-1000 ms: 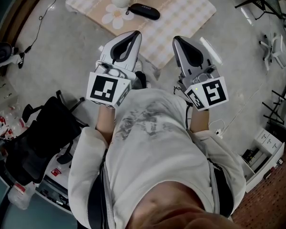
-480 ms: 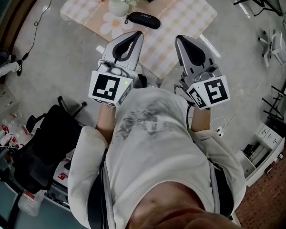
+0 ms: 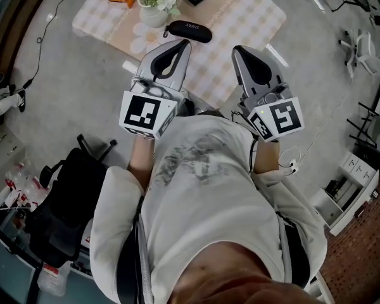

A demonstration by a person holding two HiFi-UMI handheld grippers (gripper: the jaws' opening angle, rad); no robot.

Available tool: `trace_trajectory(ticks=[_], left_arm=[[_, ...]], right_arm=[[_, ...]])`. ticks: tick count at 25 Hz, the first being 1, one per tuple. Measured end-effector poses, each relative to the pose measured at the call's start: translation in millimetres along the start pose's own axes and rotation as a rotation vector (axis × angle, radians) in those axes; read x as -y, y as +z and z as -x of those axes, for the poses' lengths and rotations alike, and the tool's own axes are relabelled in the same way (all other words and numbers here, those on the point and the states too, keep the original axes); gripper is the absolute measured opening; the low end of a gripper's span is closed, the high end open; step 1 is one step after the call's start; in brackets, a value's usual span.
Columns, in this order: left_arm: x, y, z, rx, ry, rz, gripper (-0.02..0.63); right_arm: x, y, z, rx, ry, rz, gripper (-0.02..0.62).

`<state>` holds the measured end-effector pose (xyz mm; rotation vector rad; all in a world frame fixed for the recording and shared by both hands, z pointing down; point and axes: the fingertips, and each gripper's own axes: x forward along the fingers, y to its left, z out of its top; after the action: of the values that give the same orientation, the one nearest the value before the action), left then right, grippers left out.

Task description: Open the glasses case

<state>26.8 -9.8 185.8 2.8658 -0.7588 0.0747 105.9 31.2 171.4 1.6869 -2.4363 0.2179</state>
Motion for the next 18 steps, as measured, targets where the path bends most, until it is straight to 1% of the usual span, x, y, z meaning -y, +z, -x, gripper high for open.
trace_trajectory(ticks=[6, 9, 18], left_arm=[[-4.1, -7.1, -8.4, -0.010, -0.028, 0.014, 0.003], [-4.0, -12.1, -13.2, -0.021, -0.030, 0.018, 0.003], [-10.0, -34.7, -29.4, -0.067, 0.026, 0.039, 0.005]], right_arm=[[6.5, -8.5, -7.1, -0.023, -0.009, -0.001, 0.015], [10.2, -11.6, -9.2, -0.030, -0.004, 0.000, 0.015], [31.3, -34.4, -25.2, -0.059, 0.050, -0.035, 0.015]])
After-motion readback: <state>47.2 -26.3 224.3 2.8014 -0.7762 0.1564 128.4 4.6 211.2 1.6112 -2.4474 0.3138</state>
